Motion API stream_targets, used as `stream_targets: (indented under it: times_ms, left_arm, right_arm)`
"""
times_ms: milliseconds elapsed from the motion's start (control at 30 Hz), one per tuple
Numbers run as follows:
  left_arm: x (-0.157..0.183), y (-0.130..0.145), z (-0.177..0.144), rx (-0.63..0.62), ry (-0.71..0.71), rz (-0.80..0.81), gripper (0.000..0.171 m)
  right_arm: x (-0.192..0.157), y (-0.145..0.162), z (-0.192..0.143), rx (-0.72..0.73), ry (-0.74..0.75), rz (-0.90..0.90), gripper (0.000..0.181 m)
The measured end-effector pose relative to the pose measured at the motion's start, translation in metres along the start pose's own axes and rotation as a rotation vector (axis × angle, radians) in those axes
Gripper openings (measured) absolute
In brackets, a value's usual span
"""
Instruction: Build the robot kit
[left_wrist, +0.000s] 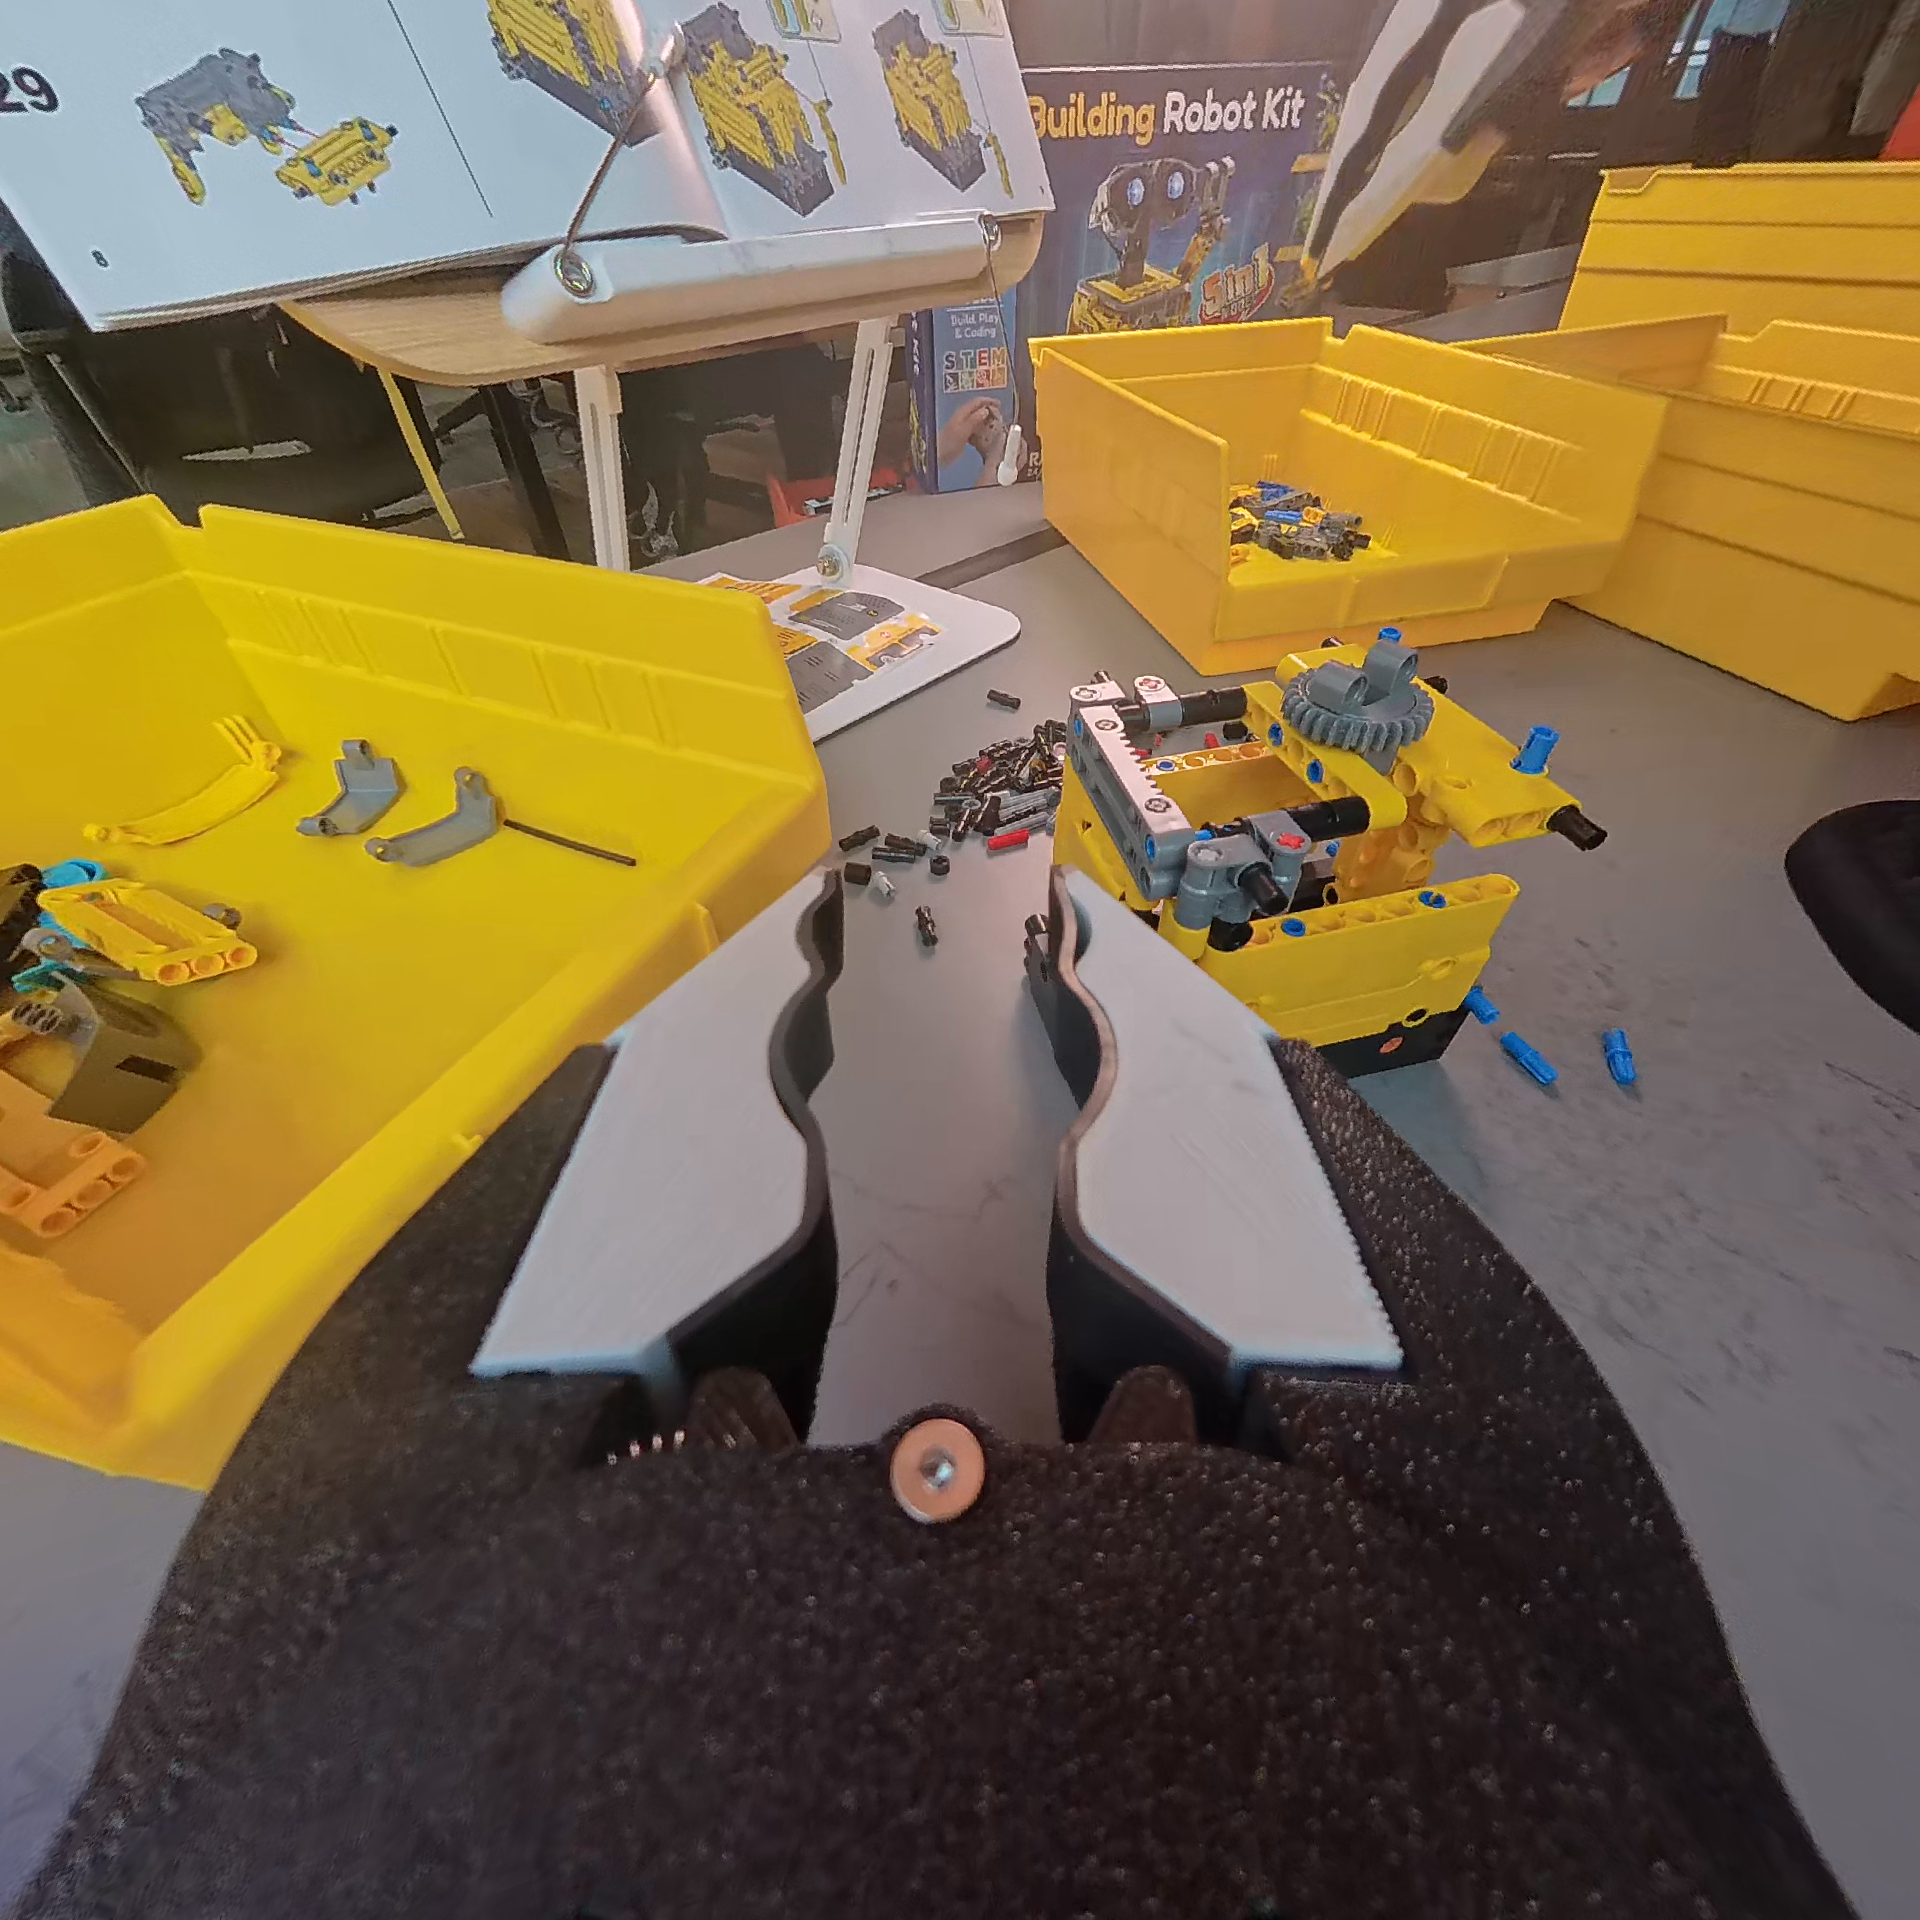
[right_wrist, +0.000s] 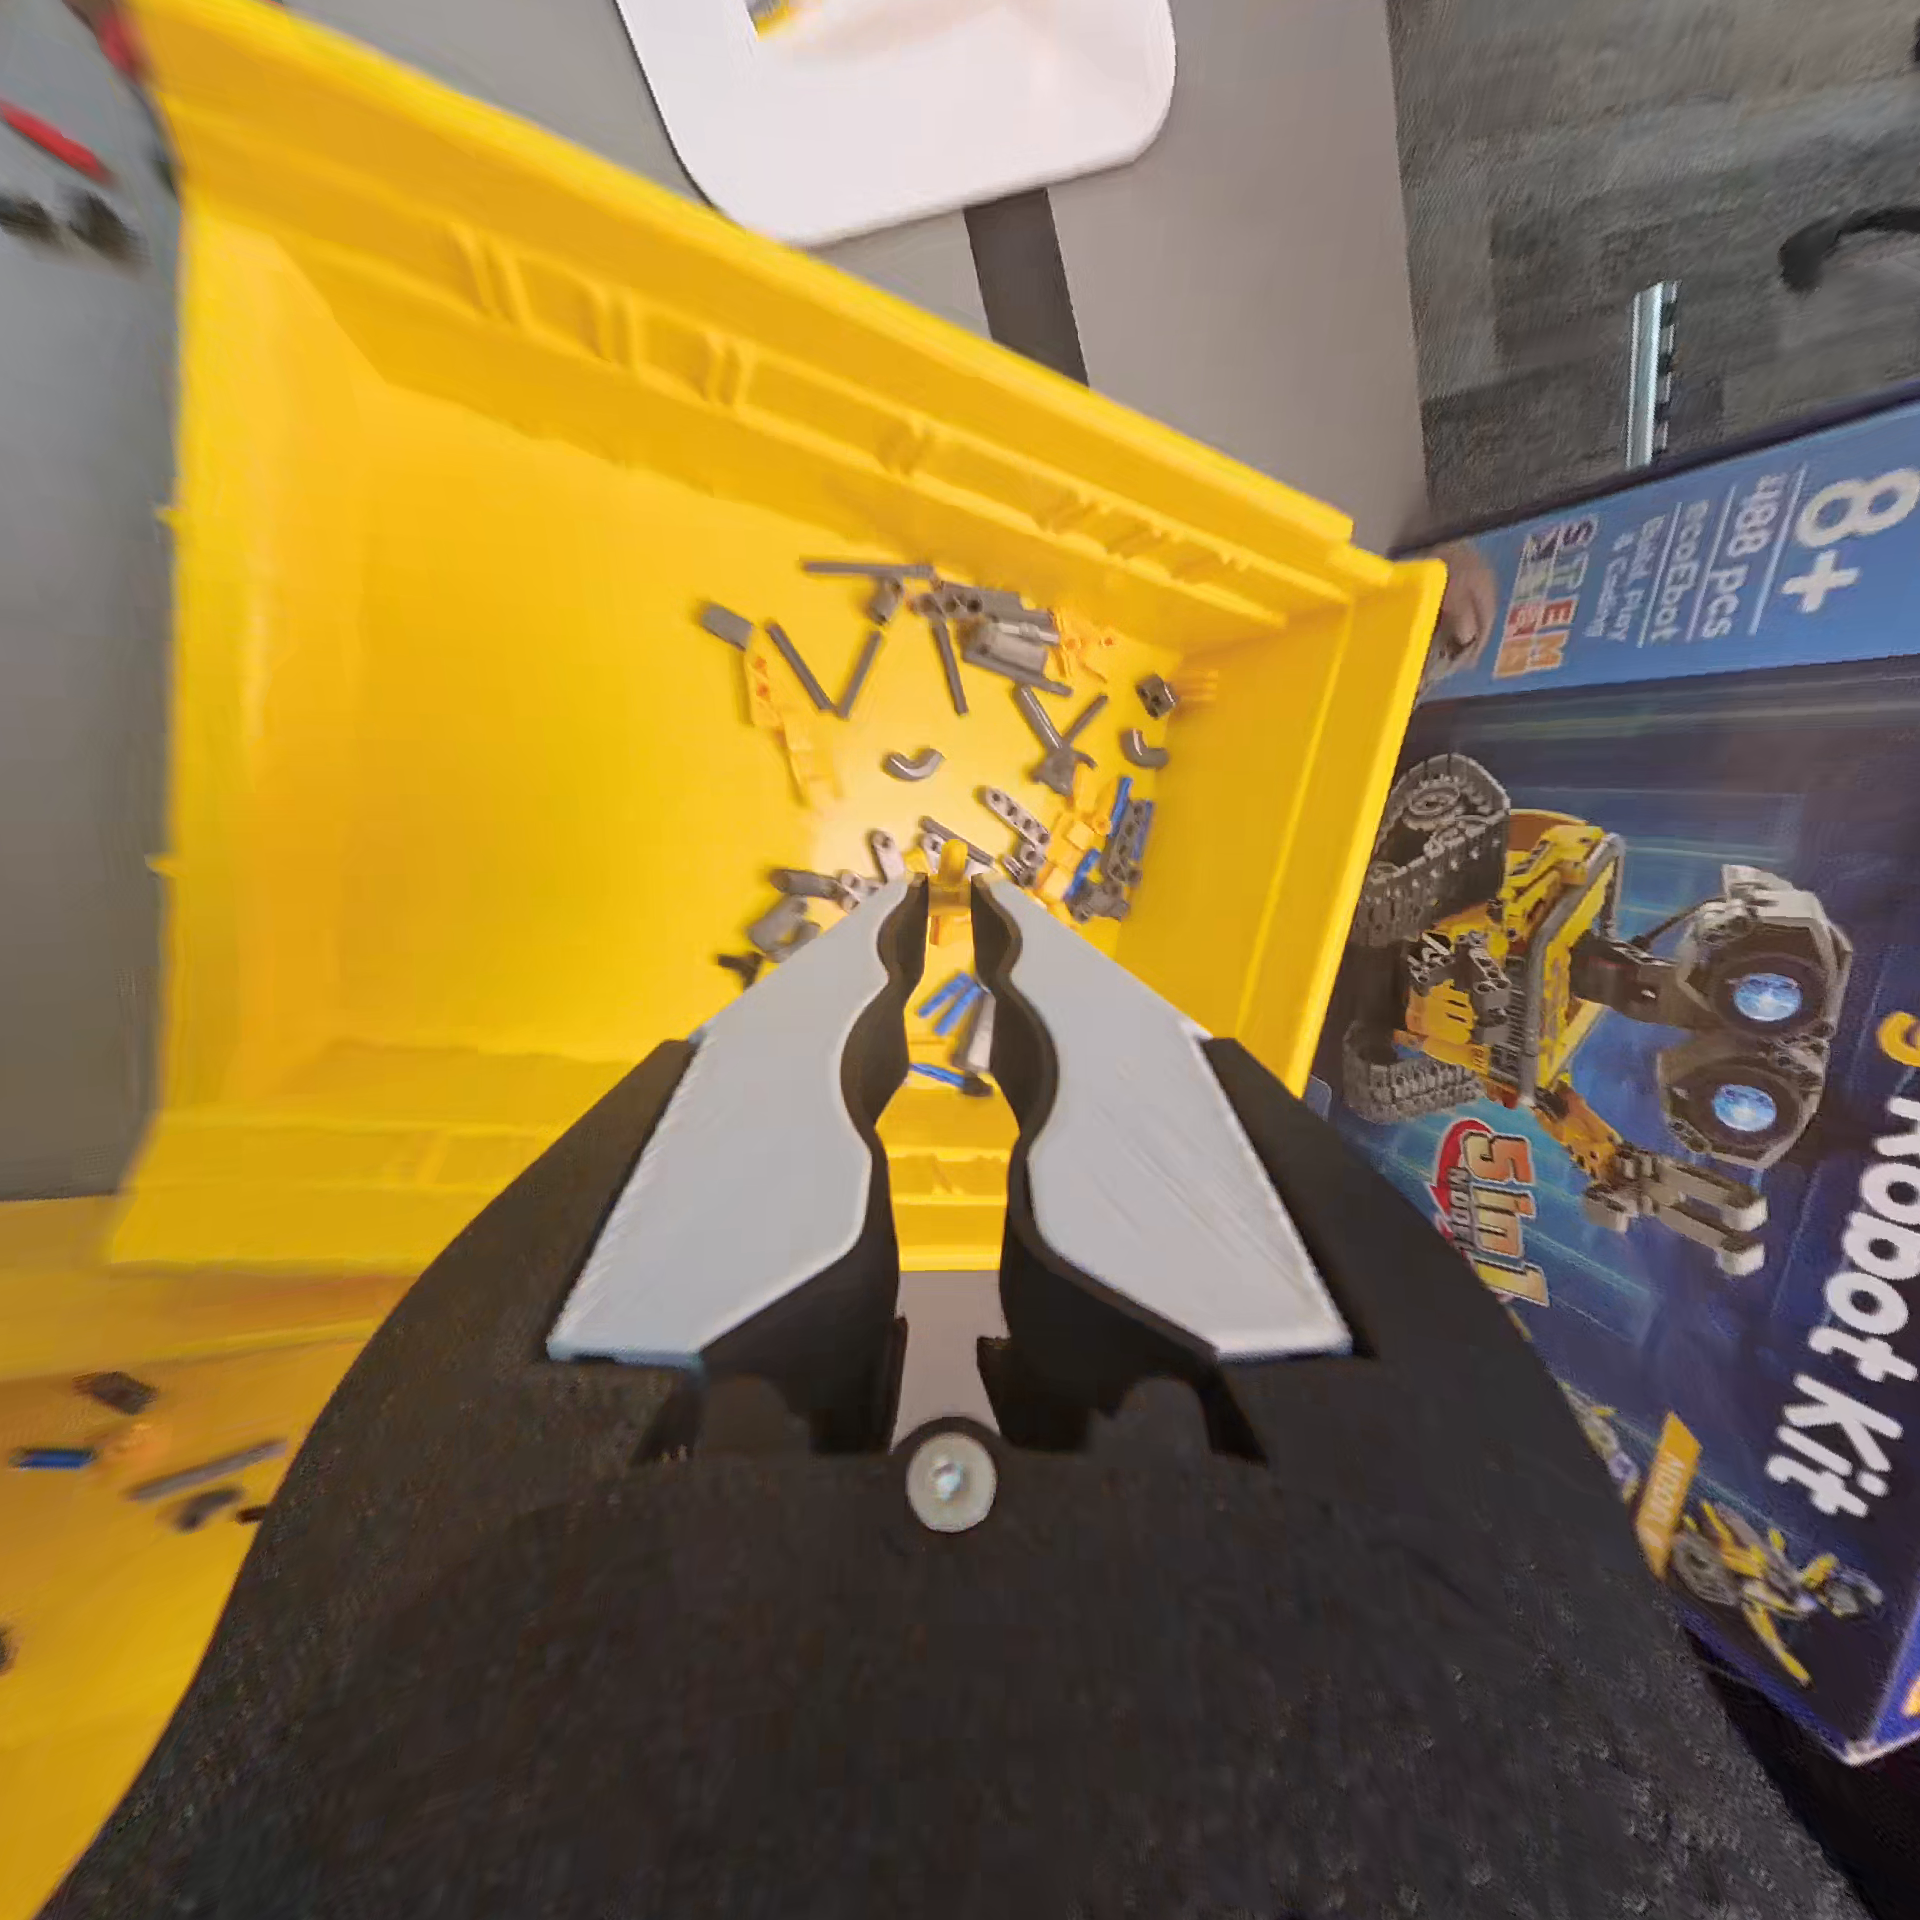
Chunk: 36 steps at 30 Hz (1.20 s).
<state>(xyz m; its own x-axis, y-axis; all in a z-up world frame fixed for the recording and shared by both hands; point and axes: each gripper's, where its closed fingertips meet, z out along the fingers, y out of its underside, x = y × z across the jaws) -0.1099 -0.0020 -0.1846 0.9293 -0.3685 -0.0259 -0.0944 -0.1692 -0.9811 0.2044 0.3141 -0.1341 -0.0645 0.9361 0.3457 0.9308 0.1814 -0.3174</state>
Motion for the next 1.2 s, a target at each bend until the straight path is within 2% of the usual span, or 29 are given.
stream_targets:
  times_ms: [67,167,267,400,500,600,833,933,1000,1067,1167,1200]
  left_arm:
    - [0.000,0.000,0.000,0.000,-0.003,0.001,0.038]
    - [-0.001,0.001,0.000,-0.007,-0.005,-0.001,0.038]
    - [0.001,0.002,0.000,-0.016,0.000,-0.004,0.037]
    - [0.006,0.001,-0.004,-0.015,0.012,-0.014,0.036]
    - [0.007,-0.003,-0.007,-0.002,0.007,-0.013,0.036]
    - [0.006,-0.004,-0.009,0.003,0.000,-0.013,0.036]
    - [0.003,-0.010,-0.015,0.021,-0.008,-0.028,0.035]
    - [0.001,-0.012,-0.018,0.032,-0.015,-0.041,0.036]
    - [0.000,-0.012,-0.018,0.035,-0.017,-0.050,0.036]
    - [-0.001,-0.011,-0.018,0.033,-0.015,-0.057,0.036]
    - [0.002,-0.011,-0.016,0.038,0.000,-0.044,0.036]
    - [0.004,-0.012,-0.016,0.041,0.004,-0.030,0.037]
  right_arm:
    - [-0.036,-0.032,-0.024,0.088,-0.019,0.019,0.007]
    - [-0.114,-0.075,-0.040,0.150,-0.085,0.006,0.007]
    - [-0.203,-0.108,-0.033,0.167,-0.175,-0.013,0.007]
    - [-0.309,-0.136,0.001,0.187,-0.310,-0.022,0.007]
    - [-0.347,-0.145,0.033,0.180,-0.306,-0.034,0.007]
    - [-0.363,-0.145,0.055,0.155,-0.298,-0.041,0.007]
    - [-0.363,-0.141,0.065,0.128,-0.308,-0.032,0.015]
    - [-0.331,-0.147,0.042,0.198,-0.253,-0.024,0.017]
    - [-0.272,-0.146,0.014,0.236,-0.142,0.045,0.016]
    - [-0.195,-0.128,-0.011,0.229,0.001,0.102,0.016]
    - [-0.081,-0.057,-0.009,0.055,0.131,0.146,0.016]
    - [-0.054,-0.033,0.000,0.005,0.123,0.181,0.015]
